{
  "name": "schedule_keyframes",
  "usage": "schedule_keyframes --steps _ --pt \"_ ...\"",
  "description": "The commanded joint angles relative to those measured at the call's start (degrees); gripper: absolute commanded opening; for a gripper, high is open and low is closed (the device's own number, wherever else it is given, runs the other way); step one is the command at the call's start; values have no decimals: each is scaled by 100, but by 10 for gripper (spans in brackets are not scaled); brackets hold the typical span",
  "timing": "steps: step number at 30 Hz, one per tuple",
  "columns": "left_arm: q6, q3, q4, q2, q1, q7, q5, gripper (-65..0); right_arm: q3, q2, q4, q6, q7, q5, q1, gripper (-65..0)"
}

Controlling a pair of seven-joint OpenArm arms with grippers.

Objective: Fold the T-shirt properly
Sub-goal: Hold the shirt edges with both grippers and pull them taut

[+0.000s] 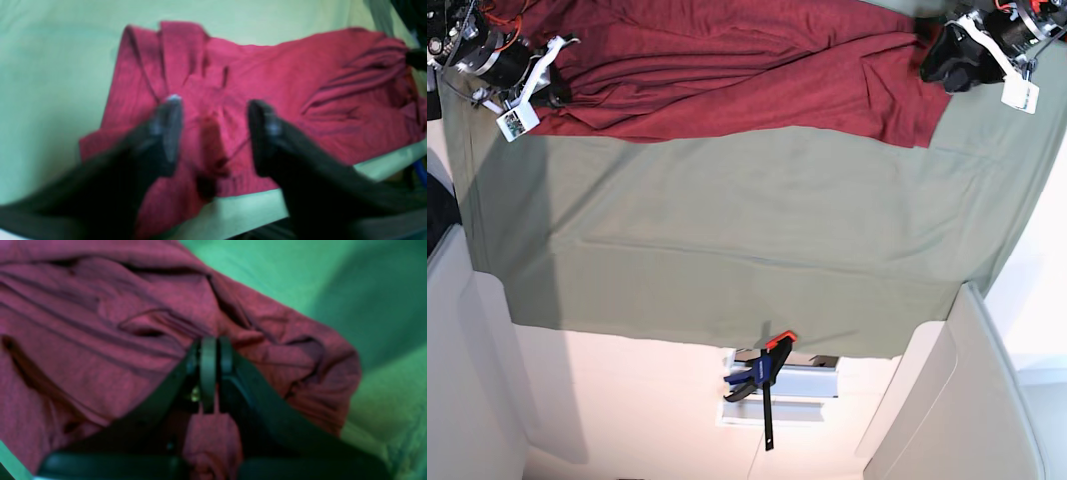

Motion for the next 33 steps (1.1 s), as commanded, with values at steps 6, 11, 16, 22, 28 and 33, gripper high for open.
schedule_keyframes --steps 6,11,16,22,28,33 --pt "-71 -46 -133 -162 -109 -278 -116 -275 70 90 111 33 103 48 92 -410" --pt "-2 -61 -177 -374 -468 -555 498 -274 70 87 111 33 98 48 92 -396" --pt "70 -61 -903 -695 -726 -623 616 -273 70 87 111 33 98 48 92 -396" --pt "61 -63 -2026 -975 -914 -251 -140 -272 70 87 111 33 107 48 94 -396" --pt "-71 -157 -2031 -981 -809 756 -1158 -273 70 90 111 33 107 48 94 -396" --pt "-71 -157 -2037 -887 -789 516 -944 -273 70 90 111 33 109 50 94 -396"
